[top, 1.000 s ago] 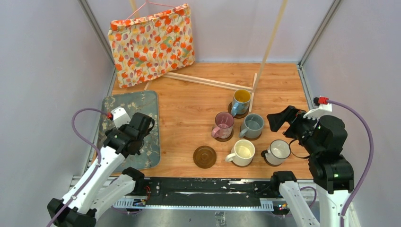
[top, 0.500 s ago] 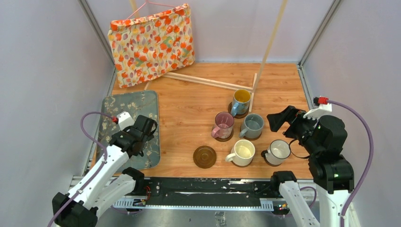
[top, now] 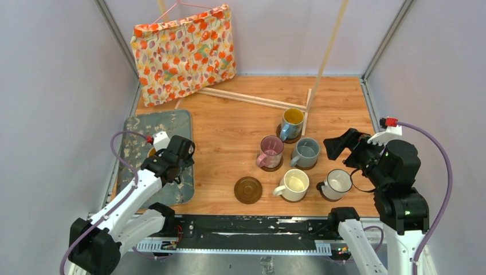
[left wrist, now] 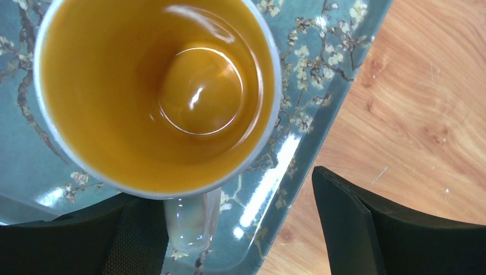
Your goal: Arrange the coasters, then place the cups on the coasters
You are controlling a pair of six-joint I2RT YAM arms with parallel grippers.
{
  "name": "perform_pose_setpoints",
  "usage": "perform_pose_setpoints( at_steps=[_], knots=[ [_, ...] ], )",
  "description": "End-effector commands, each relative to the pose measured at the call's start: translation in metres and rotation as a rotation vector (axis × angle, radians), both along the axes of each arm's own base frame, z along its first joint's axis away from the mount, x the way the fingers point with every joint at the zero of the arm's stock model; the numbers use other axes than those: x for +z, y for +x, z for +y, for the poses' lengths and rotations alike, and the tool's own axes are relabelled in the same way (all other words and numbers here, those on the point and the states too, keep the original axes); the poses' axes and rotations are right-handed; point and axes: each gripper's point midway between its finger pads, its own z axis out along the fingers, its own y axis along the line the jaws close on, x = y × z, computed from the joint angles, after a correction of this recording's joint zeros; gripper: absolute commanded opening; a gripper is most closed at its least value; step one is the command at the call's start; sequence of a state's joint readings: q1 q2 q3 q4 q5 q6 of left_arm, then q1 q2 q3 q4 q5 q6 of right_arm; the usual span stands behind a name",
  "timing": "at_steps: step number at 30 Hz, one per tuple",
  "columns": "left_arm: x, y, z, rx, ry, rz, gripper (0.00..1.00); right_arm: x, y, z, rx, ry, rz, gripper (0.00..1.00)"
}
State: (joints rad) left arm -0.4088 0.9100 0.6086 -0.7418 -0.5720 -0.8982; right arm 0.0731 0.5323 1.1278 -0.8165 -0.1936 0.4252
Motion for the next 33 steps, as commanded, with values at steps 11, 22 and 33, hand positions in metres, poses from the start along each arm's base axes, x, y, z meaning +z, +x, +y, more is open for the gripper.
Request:
perform_pose_setpoints(
  at_steps=[11,22,33],
  knots=[
    [0.001,0.001,0.02,0.126,0.051,-0.053,0.42,-0.007,-0.005,0.001,0.015,-0.013,0.017,1.0],
    [0.009,0.006,0.015,0.081,0.054,-0.055,0.0,-0.01,-0.003,0.001,0.012,-0.016,0.025,1.0],
    [0.043,0.022,0.005,-0.019,0.047,-0.125,0.0,-0.01,-0.001,0.001,0.011,-0.012,0.022,1.0]
  ],
)
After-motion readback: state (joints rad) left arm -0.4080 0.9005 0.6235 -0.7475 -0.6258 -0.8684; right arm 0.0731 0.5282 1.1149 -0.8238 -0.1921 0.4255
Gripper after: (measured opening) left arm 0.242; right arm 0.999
